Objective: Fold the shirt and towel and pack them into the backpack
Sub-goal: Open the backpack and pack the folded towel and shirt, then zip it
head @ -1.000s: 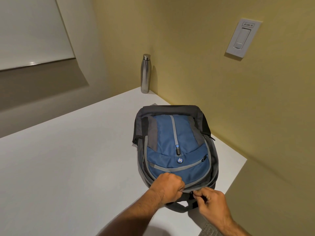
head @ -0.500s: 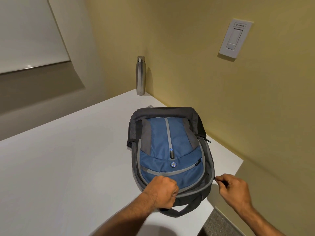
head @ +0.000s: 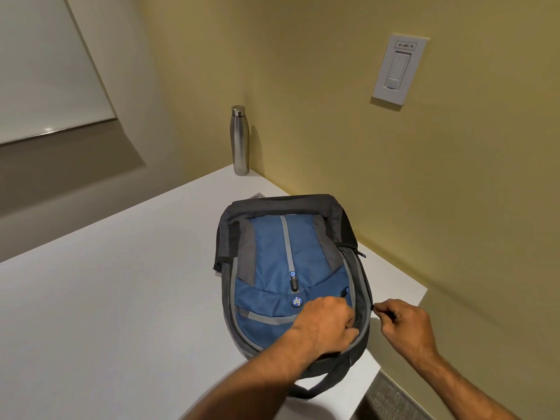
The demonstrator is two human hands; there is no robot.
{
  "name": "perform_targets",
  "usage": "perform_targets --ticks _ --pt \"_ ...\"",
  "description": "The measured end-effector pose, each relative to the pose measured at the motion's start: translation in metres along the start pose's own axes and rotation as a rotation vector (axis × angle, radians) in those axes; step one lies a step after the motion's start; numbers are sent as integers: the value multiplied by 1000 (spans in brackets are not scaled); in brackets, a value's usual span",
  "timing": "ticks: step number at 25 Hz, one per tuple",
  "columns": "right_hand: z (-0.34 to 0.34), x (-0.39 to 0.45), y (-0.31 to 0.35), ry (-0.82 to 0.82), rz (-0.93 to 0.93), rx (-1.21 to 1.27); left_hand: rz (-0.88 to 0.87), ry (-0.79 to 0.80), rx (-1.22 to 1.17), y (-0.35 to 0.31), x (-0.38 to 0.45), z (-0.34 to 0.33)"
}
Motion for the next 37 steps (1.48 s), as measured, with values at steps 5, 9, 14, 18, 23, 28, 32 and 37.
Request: perform_targets --ticks 5,9,14,18,23,28,32,37 --pt "1 1 -10 14 34 49 216 -12 -55 -22 38 -6" --pt "1 -1 -15 13 67 101 334 53 -48 -27 54 -16" --pt "1 5 -22 20 94 120 456 74 -144 -22 64 -18" --pt "1 19 -23 37 115 113 526 90 -292 -15 67 -21" --pt "-2 47 -29 40 90 95 552 89 -366 -10 67 -22" --pt "-13 85 -35 62 53 73 567 104 -376 -6 67 -21" --pt "-25 112 -44 88 20 23 559 126 -411 -2 69 -26" --pt "-32 135 -48 90 -8 -31 557 207 -426 2 74 -30"
Point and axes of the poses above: each hand's wrist, its own x-axis towards the middle knuckle, its own z-axis out of the back of the hand, y = z × x, the point moved 4 cm from there along x, towards the middle knuckle, and after that the axes turned 13 degrees about x, right-handed, at the moved point
